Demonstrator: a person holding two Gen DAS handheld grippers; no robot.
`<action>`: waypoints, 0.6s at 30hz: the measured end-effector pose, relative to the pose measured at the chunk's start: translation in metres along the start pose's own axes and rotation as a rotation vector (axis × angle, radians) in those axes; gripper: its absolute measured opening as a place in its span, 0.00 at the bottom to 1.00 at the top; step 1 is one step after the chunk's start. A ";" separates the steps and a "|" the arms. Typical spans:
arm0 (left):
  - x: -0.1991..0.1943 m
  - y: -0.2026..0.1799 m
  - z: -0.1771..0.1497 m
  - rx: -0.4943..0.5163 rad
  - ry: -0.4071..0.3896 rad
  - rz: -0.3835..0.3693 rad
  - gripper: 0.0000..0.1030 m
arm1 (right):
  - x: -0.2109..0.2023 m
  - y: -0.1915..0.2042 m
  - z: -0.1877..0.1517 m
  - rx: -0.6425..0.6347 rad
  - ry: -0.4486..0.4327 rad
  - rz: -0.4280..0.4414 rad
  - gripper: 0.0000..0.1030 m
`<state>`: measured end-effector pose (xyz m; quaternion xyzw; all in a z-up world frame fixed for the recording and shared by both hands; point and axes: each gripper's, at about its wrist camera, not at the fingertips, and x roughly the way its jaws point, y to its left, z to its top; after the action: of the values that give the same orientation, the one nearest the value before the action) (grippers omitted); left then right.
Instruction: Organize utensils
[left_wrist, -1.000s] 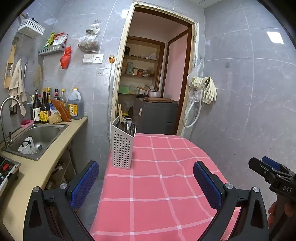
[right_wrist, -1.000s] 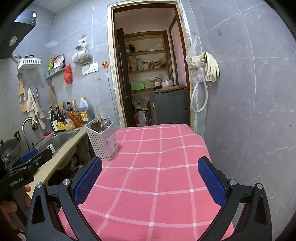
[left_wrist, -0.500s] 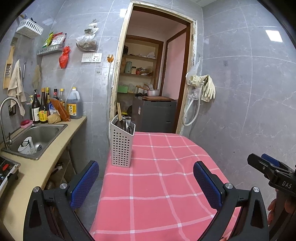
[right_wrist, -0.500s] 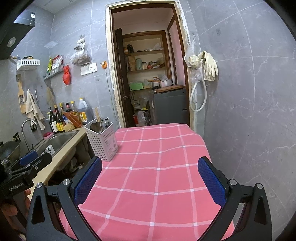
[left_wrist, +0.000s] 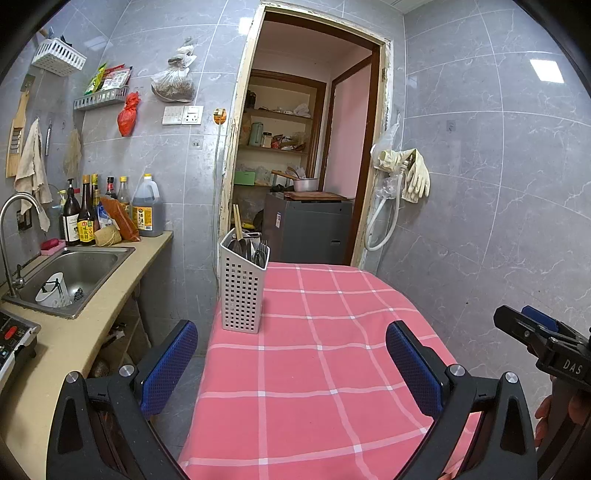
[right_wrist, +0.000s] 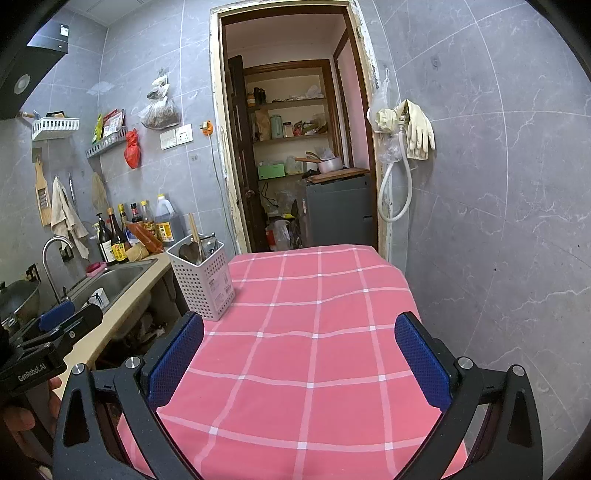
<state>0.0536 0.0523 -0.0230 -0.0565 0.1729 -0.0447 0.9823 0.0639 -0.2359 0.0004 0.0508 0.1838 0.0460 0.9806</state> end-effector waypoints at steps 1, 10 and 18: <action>0.000 0.000 0.000 -0.002 0.000 0.000 1.00 | 0.000 0.000 0.000 0.000 0.000 0.001 0.99; 0.000 0.000 0.000 -0.001 0.001 -0.002 1.00 | 0.000 0.000 0.000 0.000 0.002 -0.001 0.99; 0.002 0.001 -0.002 -0.003 0.006 -0.005 1.00 | 0.002 -0.001 0.000 0.002 0.007 0.000 0.99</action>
<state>0.0545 0.0525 -0.0250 -0.0584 0.1759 -0.0470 0.9816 0.0656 -0.2371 -0.0002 0.0517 0.1875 0.0458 0.9798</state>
